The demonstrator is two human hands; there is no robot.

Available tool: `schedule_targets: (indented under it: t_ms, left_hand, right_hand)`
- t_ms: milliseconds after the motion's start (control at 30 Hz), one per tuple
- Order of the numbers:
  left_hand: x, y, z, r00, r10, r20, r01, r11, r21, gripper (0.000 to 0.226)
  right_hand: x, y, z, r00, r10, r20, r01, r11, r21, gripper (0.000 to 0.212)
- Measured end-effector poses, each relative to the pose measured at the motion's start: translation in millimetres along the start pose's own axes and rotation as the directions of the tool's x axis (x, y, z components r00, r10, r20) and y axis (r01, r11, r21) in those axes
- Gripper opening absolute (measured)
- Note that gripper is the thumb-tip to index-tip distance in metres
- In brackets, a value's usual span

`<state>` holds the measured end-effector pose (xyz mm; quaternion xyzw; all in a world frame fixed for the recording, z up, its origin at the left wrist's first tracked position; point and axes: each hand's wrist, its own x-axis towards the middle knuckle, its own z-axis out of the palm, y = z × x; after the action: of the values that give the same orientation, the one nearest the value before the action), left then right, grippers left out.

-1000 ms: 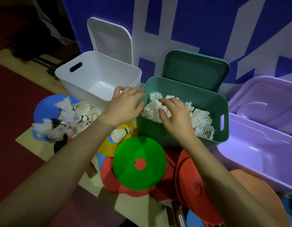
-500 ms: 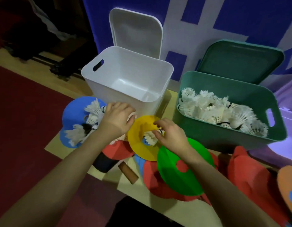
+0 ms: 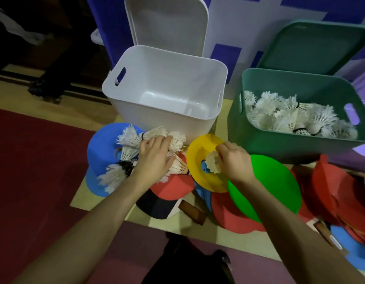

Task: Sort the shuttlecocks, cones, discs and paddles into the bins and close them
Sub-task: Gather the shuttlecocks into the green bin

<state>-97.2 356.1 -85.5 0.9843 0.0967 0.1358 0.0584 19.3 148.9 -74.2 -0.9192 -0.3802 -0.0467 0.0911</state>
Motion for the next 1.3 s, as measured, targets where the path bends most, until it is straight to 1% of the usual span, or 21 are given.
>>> schedule_targets:
  t_ms: [67, 100, 133, 200, 267, 300, 367, 467, 533, 633, 767, 900, 967, 1033, 1100, 1167, 1233, 1300]
  left_hand:
    - [3.5, -1.4, 1.0, 0.999, -0.032, -0.025, 0.032, 0.999, -0.004, 0.045]
    - [6.0, -2.6, 2.1, 1.0, -0.008, -0.02, 0.009, 0.999, 0.031, 0.042]
    - [8.9, -2.9, 2.4, 1.0, 0.026, 0.009, -0.027, 0.997, 0.074, 0.037]
    - [15.7, -4.2, 4.7, 0.994, 0.081, 0.067, -0.089, 0.987, 0.132, 0.029]
    - [20.4, -5.8, 6.4, 0.994, 0.086, 0.064, -0.093, 0.987, 0.131, 0.024]
    - [22.4, -6.6, 6.0, 0.996, 0.081, 0.029, -0.083, 0.991, 0.106, 0.02]
    - [24.0, -7.9, 0.6, 0.99, 0.095, -0.099, -0.091, 0.995, 0.042, 0.007]
    - [27.5, 3.3, -25.5, 0.951, 0.15, -0.269, -0.164, 0.986, -0.029, 0.018]
    - [36.1, 16.9, -49.8, 0.917, 0.184, -0.355, -0.217, 0.974, -0.056, 0.014]
    - [55.5, 38.8, -79.1, 0.886, 0.181, -0.427, -0.258, 0.958, -0.129, 0.013]
    - [85.5, 71.6, -105.3, 0.862, 0.196, -0.468, -0.313, 0.931, -0.187, 0.015]
    - [125.1, 108.1, -114.3, 0.863, 0.204, -0.462, -0.356, 0.895, -0.269, 0.018]
    - [149.5, 127.3, -110.4, 0.882, 0.204, -0.425, -0.358, 0.877, -0.322, 0.016]
    - [174.9, 145.4, -99.7, 0.906, 0.201, -0.373, -0.34, 0.87, -0.357, 0.013]
    - [198.2, 160.0, -83.2, 0.927, 0.196, -0.32, -0.312, 0.877, -0.366, 0.013]
    - [218.8, 168.7, -62.2, 0.945, 0.2, -0.259, -0.287, 0.886, -0.365, 0.015]
    - [236.8, 172.3, -40.0, 0.954, 0.207, -0.217, -0.269, 0.908, -0.32, 0.013]
    - [250.1, 171.9, -21.2, 0.96, 0.209, -0.185, -0.252, 0.936, -0.245, 0.015]
  right_hand:
    - [-1.0, -3.3, -3.5, 0.995, 0.027, -0.1, -0.02, 0.997, 0.068, 0.014]
    - [-1.5, -5.5, -5.1, 0.99, 0.047, -0.136, -0.032, 0.994, 0.105, 0.007]
    - [-1.9, -8.5, -7.3, 0.985, 0.062, -0.159, -0.04, 0.99, 0.136, 0.004]
    - [-2.6, -13.6, -9.5, 0.981, 0.082, -0.176, -0.05, 0.983, 0.175, 0.009]
    - [-3.2, -17.6, -13.2, 0.975, 0.086, -0.205, -0.044, 0.979, 0.199, 0.012]
    - [-3.9, -19.0, -16.2, 0.971, 0.087, -0.222, -0.038, 0.976, 0.215, 0.014]
    - [-5.0, -21.0, -24.7, 0.959, 0.089, -0.27, -0.019, 0.968, 0.25, 0.018]
    - [-3.8, -23.1, -44.8, 0.92, 0.077, -0.384, 0.033, 0.961, 0.273, 0.02]
    - [-1.5, -24.5, -60.5, 0.89, 0.071, -0.45, 0.074, 0.952, 0.298, 0.02]
    - [2.1, -21.2, -82.4, 0.843, 0.084, -0.531, 0.121, 0.933, 0.34, 0.019]
    - [6.3, -1.7, -112.2, 0.796, 0.124, -0.593, 0.142, 0.913, 0.381, 0.017]
    - [14.6, 37.6, -136.0, 0.76, 0.17, -0.628, 0.113, 0.916, 0.385, 0.009]
    - [20.7, 61.6, -144.5, 0.749, 0.211, -0.628, 0.081, 0.912, 0.402, 0.008]
    - [27.8, 85.3, -150.5, 0.754, 0.273, -0.597, 0.036, 0.891, 0.453, 0.008]
    - [35.4, 108.4, -151.5, 0.768, 0.306, -0.562, 0.001, 0.878, 0.479, 0.009]
    - [41.4, 128.3, -146.2, 0.793, 0.307, -0.526, -0.023, 0.878, 0.479, 0.01]
    - [46.7, 140.9, -135.7, 0.834, 0.283, -0.473, -0.028, 0.879, 0.476, 0.012]
    - [50.3, 144.7, -121.2, 0.88, 0.222, -0.419, 0.0, 0.884, 0.468, 0.014]
